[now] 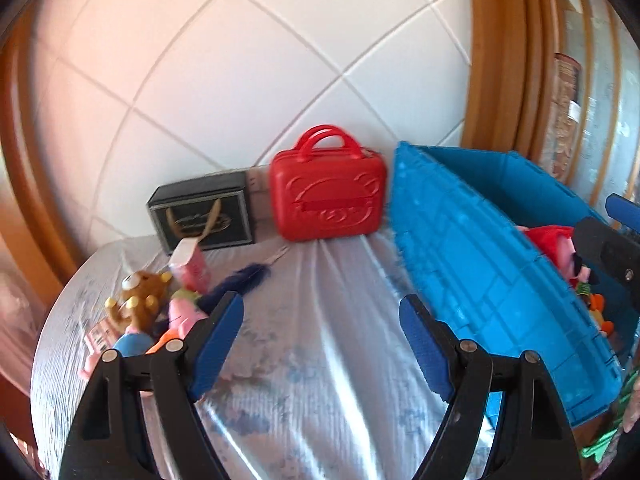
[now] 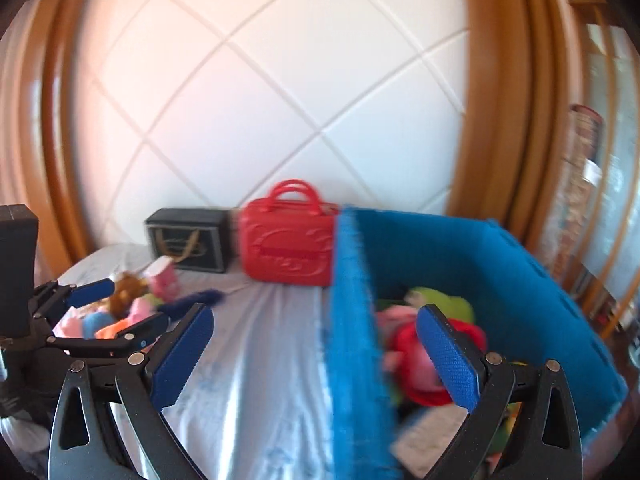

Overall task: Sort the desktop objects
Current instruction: 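Move both tools back over the bed toward the pig plushes, then reach the left tool to the blue-shirt pig while the right reaches the orange-dress pig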

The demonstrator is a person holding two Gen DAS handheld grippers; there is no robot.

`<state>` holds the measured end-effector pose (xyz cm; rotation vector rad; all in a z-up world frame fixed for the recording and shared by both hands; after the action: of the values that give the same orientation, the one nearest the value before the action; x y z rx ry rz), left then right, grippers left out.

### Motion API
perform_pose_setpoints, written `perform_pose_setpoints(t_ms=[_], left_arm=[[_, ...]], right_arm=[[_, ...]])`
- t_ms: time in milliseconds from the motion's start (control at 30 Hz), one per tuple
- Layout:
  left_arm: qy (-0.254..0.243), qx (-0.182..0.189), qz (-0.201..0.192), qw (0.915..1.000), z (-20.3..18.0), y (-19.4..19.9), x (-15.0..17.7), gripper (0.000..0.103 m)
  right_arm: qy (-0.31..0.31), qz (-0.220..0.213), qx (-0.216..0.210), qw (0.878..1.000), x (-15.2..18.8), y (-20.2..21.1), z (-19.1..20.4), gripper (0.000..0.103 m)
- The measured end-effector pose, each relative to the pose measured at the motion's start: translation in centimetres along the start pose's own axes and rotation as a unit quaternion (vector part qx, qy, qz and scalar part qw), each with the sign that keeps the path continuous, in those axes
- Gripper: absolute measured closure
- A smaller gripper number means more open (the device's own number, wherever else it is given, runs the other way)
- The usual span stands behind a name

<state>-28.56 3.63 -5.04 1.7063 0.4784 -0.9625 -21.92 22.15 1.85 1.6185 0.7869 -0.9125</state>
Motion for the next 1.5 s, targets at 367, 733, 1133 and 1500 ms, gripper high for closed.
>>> perform_pose_setpoints(t_ms=[367, 733, 1133, 1500], left_arm=[[0.142, -0.135, 0.063, 0.9787, 20.3, 3.1, 10.8, 0.023], [0.183, -0.154, 0.12, 0.9634, 32.6, 3.0, 18.0, 0.023], [0.183, -0.105, 0.197, 0.9573, 41.9, -6.7, 24.3, 0.023], [0.209, -0.039, 0.197, 0.9571, 39.4, -12.3, 23.6, 0.023]], right_arm=[[0.09, 0.095, -0.143, 0.981, 3.7, -7.6, 19.1, 0.0], [0.123, 0.182, -0.169, 0.961, 7.6, -12.2, 31.1, 0.0], [0.129, 0.287, -0.139, 0.939, 16.8, -20.0, 40.9, 0.0], [0.217, 0.28, -0.083, 0.931, 21.3, -24.8, 44.5, 0.0]])
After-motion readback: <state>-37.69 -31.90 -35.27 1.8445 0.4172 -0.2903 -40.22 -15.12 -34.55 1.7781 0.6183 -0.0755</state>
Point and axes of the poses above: each gripper's, at about its wrist camera, not at the fingertips, and y roughly against the way its jaws point, z to its left, x to its underside, the point moved 8 cm from there along -y, roughly the way its jaws point, and after that the axes turned 8 degrees about x, right-handed, at the moved point
